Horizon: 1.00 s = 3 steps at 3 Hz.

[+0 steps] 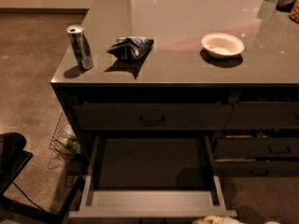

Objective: Close middle drawer

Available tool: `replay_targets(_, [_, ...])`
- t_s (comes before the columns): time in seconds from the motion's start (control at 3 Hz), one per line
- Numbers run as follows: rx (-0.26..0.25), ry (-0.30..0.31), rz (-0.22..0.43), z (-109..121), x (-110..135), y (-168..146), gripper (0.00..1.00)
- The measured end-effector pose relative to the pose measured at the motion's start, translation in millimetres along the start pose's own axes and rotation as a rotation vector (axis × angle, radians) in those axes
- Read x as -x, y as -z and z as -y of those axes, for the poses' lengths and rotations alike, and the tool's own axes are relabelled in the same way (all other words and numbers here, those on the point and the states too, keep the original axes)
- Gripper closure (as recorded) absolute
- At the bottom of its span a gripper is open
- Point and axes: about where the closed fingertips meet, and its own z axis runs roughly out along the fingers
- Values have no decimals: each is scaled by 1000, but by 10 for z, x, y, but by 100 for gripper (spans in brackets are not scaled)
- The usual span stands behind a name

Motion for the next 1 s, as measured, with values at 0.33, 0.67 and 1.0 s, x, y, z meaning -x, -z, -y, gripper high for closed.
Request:
replay_targets(0.33, [5,5,0,50,25,-42,100])
replay_targets(0.67, [36,20,-22,324,113,-269,100])
replay_targets(1.0, [49,29,-21,341,156,-332,100])
